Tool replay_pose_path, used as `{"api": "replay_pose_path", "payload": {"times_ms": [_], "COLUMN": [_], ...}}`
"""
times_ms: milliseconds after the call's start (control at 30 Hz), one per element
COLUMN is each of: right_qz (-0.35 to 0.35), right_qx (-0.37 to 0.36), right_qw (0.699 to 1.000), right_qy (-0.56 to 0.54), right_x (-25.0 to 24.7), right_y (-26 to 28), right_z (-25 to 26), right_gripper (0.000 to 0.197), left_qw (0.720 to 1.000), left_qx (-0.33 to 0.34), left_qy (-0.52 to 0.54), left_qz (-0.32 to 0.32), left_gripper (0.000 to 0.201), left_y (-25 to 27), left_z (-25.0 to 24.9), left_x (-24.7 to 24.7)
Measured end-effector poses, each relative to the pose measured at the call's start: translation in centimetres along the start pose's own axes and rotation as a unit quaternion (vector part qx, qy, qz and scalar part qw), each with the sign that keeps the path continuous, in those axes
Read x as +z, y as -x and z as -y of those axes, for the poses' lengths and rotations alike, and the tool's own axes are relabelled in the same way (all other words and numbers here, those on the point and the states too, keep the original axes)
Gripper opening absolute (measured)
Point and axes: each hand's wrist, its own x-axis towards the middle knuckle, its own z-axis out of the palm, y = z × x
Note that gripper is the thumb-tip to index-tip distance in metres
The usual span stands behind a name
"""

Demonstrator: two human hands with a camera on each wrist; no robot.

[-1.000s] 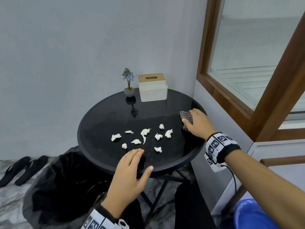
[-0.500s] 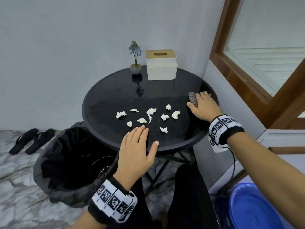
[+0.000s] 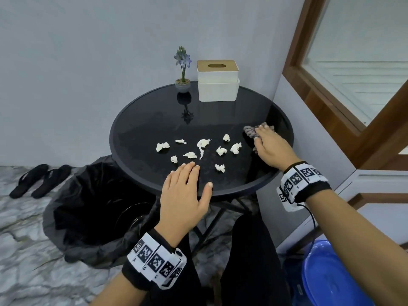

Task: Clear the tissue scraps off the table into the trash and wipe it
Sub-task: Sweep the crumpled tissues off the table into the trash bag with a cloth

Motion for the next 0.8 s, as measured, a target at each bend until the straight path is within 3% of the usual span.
{"api": "replay_pose_path", "payload": {"times_ms": [800], "right_qz": [0.028], "right_qx": [-0.106], "right_qw": [0.984], "right_qy": [-0.138], "right_x": [1.9], "right_y": [2.5], "right_z": [10.1], "right_gripper": [0.040], "left_qw": [1.000], "left_qx": [-0.001], "left_qy": [-0.002], "left_qz": [0.008], "left_gripper": [0.057], "left_y": [0.2], "left_z": [0.0], "left_x": [0.2]}}
